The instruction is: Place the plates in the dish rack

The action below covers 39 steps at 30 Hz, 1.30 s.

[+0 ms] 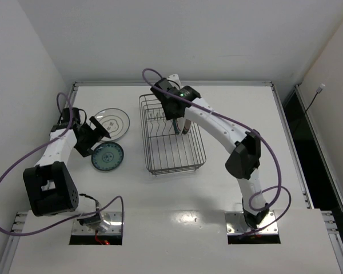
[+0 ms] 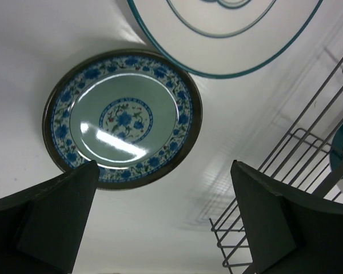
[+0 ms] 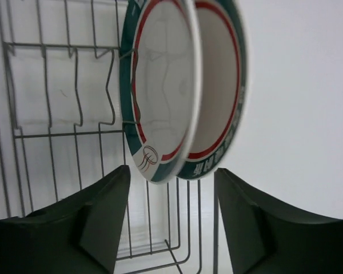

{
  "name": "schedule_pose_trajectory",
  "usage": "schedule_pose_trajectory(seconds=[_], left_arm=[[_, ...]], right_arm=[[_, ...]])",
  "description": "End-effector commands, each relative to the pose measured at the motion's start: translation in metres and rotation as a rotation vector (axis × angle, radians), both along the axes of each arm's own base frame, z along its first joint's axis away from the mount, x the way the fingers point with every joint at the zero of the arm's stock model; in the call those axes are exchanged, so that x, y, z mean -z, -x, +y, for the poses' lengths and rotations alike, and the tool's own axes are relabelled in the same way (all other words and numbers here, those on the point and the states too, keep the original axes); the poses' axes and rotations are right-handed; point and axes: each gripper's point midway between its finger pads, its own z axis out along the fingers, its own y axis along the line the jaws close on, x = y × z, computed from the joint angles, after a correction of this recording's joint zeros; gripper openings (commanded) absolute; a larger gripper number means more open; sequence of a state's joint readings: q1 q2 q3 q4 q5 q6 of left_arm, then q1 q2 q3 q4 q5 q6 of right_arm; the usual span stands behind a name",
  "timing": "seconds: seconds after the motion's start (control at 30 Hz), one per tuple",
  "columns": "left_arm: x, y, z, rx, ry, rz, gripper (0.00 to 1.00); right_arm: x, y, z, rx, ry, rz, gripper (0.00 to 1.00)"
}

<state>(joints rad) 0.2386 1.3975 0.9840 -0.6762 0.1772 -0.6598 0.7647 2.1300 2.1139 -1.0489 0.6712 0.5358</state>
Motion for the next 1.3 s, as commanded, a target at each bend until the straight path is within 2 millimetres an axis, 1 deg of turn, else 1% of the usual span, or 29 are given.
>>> schedule_pose_trajectory(seconds=[0.0,0.03,0.07,0.1,0.13,0.17,0.2,0.23,0.3,0.33,0.37,0.5,0.53,0.57,0.6,0.67,0.7,0.73,0.8,0.83,0.87,0.93,0.97,1.03,1.07,1.13,1.17,1.23,1.27], left_arm=[[-0.009,-0.023,0.010,-0.032,0.018,-0.081,1.00],[-0.017,-0.032,0.017,-0.056,0.015,-0.118,1.00],[-0.014,-0.038,0.020,-0.074,0.033,-0.116,1.00],[-0.012,-0.041,0.018,-0.066,0.045,-0.121,1.00],[-0.010,-0.044,0.025,-0.104,0.067,-0.123,1.00],[-0.008,-0.050,0.026,-0.101,0.081,-0.139,1.00],[0.002,-0.053,0.028,-0.104,0.097,-0.124,1.00],[0.005,-0.056,0.034,-0.125,0.109,-0.128,1.00],[0.010,-0.063,0.044,-0.140,0.104,-0.143,0.99],[0.014,-0.068,0.044,-0.136,0.112,-0.144,0.99],[0.013,-0.073,0.052,-0.150,0.107,-0.158,0.97],[0.026,-0.085,0.066,-0.171,0.111,-0.141,0.95],[0.028,-0.090,0.068,-0.171,0.110,-0.146,0.95],[0.026,-0.095,0.074,-0.179,0.106,-0.153,0.95],[0.033,-0.099,0.076,-0.170,0.103,-0.146,0.94],[0.039,-0.109,0.081,-0.155,0.095,-0.140,0.89],[0.035,-0.112,0.083,-0.154,0.091,-0.151,0.89],[0.047,-0.114,0.083,-0.156,0.100,-0.125,0.85],[0.052,-0.123,0.083,-0.123,0.110,-0.140,0.73],[0.058,-0.122,0.080,-0.117,0.128,-0.126,0.69],[0.067,-0.125,0.082,-0.108,0.123,-0.122,0.66],[0.074,-0.128,0.081,-0.090,0.132,-0.120,0.60],[0.086,-0.126,0.079,-0.088,0.150,-0.095,0.55],[0.092,-0.127,0.076,-0.062,0.160,-0.090,0.43],[0.096,-0.128,0.074,-0.044,0.173,-0.087,0.33],[0.096,-0.130,0.074,-0.031,0.177,-0.093,0.25],[0.099,-0.131,0.071,-0.024,0.196,-0.086,0.16],[0.095,-0.136,0.070,-0.014,0.211,-0.096,0.08],[0.090,-0.139,0.067,0.000,0.230,-0.112,0.00]], right_arm=[[-0.102,0.003,0.005,-0.077,-0.150,-0.178,0.60],[-0.118,0.005,0.004,-0.101,-0.165,-0.208,0.67],[-0.144,0.014,0.002,-0.134,-0.196,-0.255,0.68],[-0.158,0.015,0.006,-0.186,-0.217,-0.282,0.71],[-0.168,0.019,0.005,-0.210,-0.234,-0.297,0.77],[-0.171,0.022,0.002,-0.228,-0.244,-0.297,0.77],[-0.187,0.031,0.002,-0.267,-0.286,-0.315,0.77],[-0.190,0.033,-0.003,-0.270,-0.298,-0.316,0.77],[-0.189,0.042,-0.006,-0.294,-0.294,-0.298,0.77],[-0.195,0.048,-0.011,-0.308,-0.299,-0.308,0.77],[-0.186,0.052,-0.012,-0.315,-0.290,-0.284,0.77],[-0.181,0.066,-0.018,-0.335,-0.320,-0.276,0.78],[-0.174,0.069,-0.020,-0.334,-0.309,-0.261,0.78],[-0.173,0.072,-0.021,-0.341,-0.314,-0.257,0.78],[-0.177,0.074,-0.023,-0.341,-0.319,-0.264,0.78],[-0.174,0.079,-0.030,-0.334,-0.308,-0.258,0.78],[-0.172,0.082,-0.033,-0.334,-0.302,-0.249,0.78],[-0.164,0.081,-0.035,-0.325,-0.285,-0.237,0.78],[-0.159,0.085,-0.041,-0.317,-0.267,-0.225,0.78],[-0.165,0.087,-0.043,-0.317,-0.276,-0.238,0.78],[-0.163,0.087,-0.051,-0.300,-0.264,-0.236,0.78],[-0.163,0.087,-0.052,-0.293,-0.259,-0.239,0.78],[-0.166,0.089,-0.057,-0.285,-0.254,-0.245,0.78],[-0.163,0.088,-0.059,-0.276,-0.242,-0.243,0.78],[-0.165,0.090,-0.063,-0.269,-0.237,-0.246,0.78],[-0.165,0.088,-0.066,-0.260,-0.235,-0.247,0.78],[-0.162,0.088,-0.067,-0.254,-0.225,-0.244,0.78],[-0.161,0.090,-0.069,-0.254,-0.224,-0.242,0.78],[-0.160,0.090,-0.074,-0.243,-0.222,-0.242,0.78]])
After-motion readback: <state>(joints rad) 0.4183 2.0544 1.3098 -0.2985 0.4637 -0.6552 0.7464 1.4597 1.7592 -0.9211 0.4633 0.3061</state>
